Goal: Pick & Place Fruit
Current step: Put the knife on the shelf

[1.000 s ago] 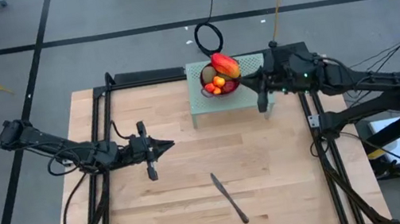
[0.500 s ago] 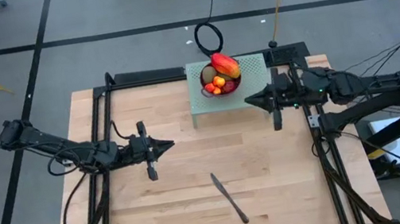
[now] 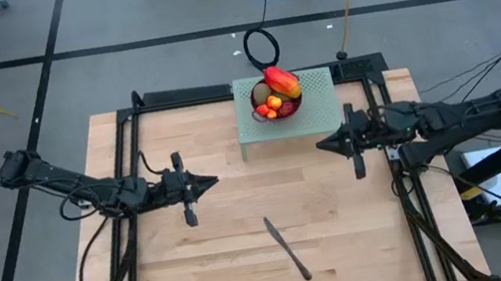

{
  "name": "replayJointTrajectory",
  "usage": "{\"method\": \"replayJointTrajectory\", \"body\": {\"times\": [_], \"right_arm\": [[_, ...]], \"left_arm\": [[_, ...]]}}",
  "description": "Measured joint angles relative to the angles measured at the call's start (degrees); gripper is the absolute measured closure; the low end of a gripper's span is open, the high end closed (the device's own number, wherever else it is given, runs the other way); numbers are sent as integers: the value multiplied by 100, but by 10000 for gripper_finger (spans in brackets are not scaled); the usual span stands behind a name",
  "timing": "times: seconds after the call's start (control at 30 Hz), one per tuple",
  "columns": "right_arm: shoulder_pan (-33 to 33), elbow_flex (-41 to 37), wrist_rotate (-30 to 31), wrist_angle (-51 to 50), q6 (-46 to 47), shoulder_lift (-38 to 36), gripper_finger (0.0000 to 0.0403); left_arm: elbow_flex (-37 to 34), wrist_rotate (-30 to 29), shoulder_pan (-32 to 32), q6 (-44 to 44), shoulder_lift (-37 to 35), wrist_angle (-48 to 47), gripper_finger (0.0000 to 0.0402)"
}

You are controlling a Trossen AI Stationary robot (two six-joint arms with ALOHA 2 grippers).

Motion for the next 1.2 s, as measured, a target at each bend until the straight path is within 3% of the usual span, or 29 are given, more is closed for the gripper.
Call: {"method": "replayJointTrajectory", "body": {"times": [0.27,0.87,1.0,1.2], "right_arm": [[304,-513,-162,527,169,-39,403],[373,-680,-153,543,315,-623,403],[373,-1144,-160,817,662,-756,403],[373,-2126,-164,2185,905,-1004,403]], "left_arm": [[0,0,0,53,-1,1,380],[0,7,-7,70,0,165,380],[0,9,-7,70,1,163,380],[0,11,-7,70,-1,158,380]]}}
